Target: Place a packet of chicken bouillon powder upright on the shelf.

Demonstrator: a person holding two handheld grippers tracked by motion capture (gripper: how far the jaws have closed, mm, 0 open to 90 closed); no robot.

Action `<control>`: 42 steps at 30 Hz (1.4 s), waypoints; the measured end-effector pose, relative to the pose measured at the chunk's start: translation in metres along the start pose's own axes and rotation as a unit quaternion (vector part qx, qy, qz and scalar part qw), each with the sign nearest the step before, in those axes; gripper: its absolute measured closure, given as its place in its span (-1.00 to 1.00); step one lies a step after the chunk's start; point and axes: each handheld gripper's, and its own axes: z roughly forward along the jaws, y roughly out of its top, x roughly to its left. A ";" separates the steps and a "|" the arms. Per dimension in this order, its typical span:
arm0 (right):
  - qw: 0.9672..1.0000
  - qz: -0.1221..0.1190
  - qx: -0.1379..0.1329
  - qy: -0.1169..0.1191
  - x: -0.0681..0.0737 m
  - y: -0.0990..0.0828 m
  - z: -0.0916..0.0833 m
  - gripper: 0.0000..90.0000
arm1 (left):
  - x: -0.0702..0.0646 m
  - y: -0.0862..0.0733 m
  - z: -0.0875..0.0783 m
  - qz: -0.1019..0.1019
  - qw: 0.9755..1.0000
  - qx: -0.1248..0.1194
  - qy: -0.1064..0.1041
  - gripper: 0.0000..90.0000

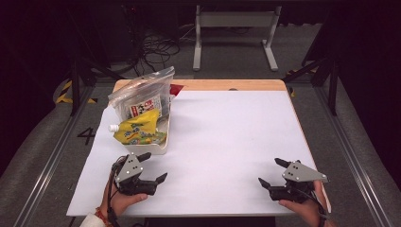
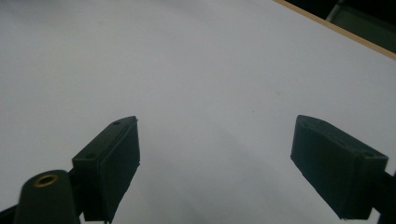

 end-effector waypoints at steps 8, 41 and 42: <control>1.000 0.009 0.004 -0.010 -0.004 -0.010 -0.007 -0.67 | -0.010 0.002 0.019 0.024 0.999 0.030 -0.032 -0.77; 0.999 0.027 0.012 -0.025 -0.006 -0.021 -0.007 -0.76 | -0.013 0.002 0.035 0.041 0.997 0.059 -0.021 -0.85; 0.999 0.027 0.012 -0.025 -0.006 -0.021 -0.007 -0.76 | -0.012 0.002 0.035 0.041 0.997 0.060 -0.020 -0.85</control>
